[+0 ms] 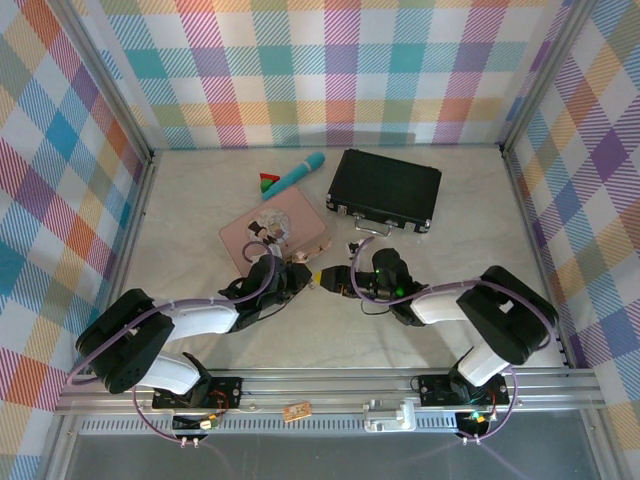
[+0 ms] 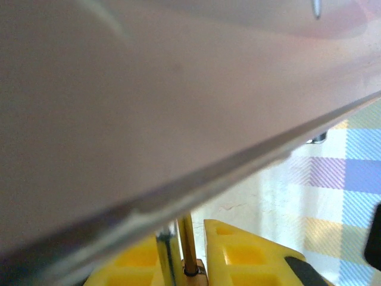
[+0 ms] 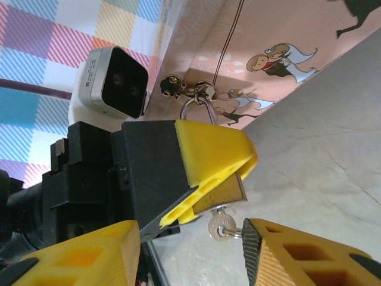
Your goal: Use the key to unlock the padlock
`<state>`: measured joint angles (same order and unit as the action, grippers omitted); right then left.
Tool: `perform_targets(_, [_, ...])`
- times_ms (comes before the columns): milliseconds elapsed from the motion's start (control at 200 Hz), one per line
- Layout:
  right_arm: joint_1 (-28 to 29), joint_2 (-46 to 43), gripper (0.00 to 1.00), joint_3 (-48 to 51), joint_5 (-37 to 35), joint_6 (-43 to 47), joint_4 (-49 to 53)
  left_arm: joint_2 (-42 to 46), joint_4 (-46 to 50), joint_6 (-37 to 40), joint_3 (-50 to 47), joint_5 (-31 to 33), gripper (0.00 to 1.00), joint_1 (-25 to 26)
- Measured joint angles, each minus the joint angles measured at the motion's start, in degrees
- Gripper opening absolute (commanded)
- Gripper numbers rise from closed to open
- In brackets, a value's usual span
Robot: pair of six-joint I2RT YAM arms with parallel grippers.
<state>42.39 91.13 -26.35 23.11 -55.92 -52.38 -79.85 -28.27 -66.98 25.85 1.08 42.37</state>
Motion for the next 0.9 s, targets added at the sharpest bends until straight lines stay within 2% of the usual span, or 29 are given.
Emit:
perform_targets(170, [0.07, 4.83, 0.45, 0.17, 0.81, -3.45, -7.96, 2.23, -2.51, -1.4, -0.74, 1.14, 0.0, 0.0])
perform_targets(610, [1.97, 10.62, 0.28, -2.1, 2.05, -8.39, -16.59, 4.72, -4.04, -2.27, -1.75, 2.64, 0.0, 0.0])
perform_targets(745, [2.27, 12.2, 0.2, -2.27, 2.08, -10.05, -19.21, 5.07, -4.31, -2.27, -2.16, 3.78, 0.0, -0.02])
perform_targets(900, [2.32, 13.53, 0.02, -2.27, 1.86, -12.57, -21.53, 5.11, -5.31, -2.54, -2.97, 4.59, 0.0, -0.02])
